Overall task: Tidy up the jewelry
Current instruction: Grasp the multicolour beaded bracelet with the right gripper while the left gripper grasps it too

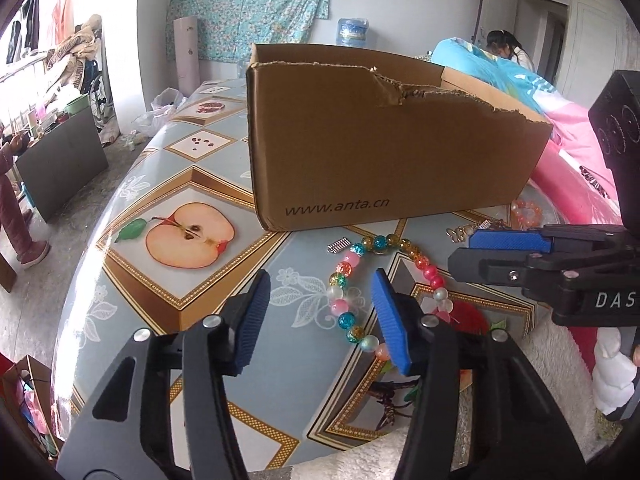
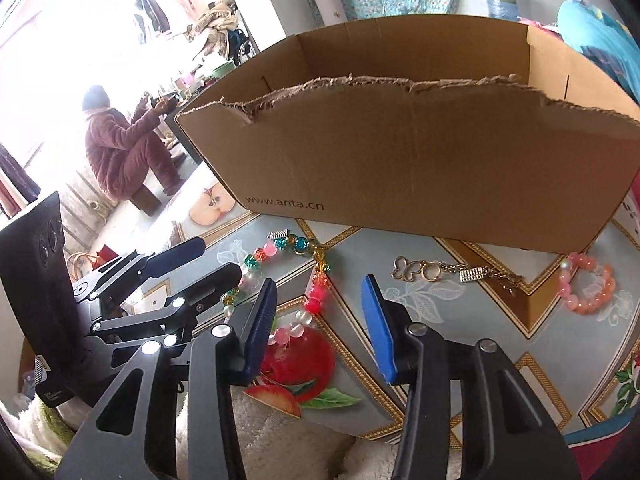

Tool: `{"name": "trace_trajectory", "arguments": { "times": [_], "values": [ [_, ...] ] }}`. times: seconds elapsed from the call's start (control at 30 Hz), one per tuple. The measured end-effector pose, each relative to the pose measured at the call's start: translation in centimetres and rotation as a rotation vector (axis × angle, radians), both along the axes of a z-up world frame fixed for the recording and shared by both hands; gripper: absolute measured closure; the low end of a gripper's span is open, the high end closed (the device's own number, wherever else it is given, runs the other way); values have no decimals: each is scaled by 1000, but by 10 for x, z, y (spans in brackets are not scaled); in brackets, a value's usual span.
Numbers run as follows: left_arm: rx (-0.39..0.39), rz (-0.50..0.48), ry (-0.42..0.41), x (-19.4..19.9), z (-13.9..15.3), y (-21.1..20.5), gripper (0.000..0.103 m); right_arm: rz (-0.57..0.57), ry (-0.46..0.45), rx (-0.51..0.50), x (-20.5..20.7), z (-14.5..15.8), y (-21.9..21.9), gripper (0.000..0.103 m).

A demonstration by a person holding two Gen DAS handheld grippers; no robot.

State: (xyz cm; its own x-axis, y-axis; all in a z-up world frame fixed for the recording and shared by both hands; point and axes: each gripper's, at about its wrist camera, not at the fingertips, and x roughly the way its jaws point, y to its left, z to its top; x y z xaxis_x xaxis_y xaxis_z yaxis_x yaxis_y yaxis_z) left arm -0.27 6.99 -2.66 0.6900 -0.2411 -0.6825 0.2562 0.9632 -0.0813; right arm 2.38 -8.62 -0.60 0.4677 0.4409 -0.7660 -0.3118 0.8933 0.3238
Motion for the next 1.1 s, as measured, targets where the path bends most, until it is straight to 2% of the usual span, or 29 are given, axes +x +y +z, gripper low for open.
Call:
{"name": "trace_trajectory", "arguments": {
  "times": [0.23, 0.3, 0.33, 0.37, 0.4, 0.9, 1.1],
  "values": [
    [18, -26, 37, 13, -9, -9, 75, 30, 30, -59, 9, -6, 15, 71],
    [33, -22, 32, 14, -11, -11, 79, 32, 39, -70, 10, -10, 17, 80],
    [34, -26, 33, 15, -11, -12, 86, 33, 47, -69, 10, -13, 18, 82],
    [27, -29, 36, 16, -11, -12, 90, 34, 51, -62, 9, -14, 18, 90],
    [16, -30, 40, 17, -11, -12, 94, 33, 52, -57, 9, -15, 17, 92],
    [-218, -82, 65, -5, 14, 0, 94, -5, -4, -30, -10, 10, -19, 93],
    [-205, -78, 85, -8, 9, -7, 94, -27, 16, -5, -12, 4, -27, 93]
  ]
}}
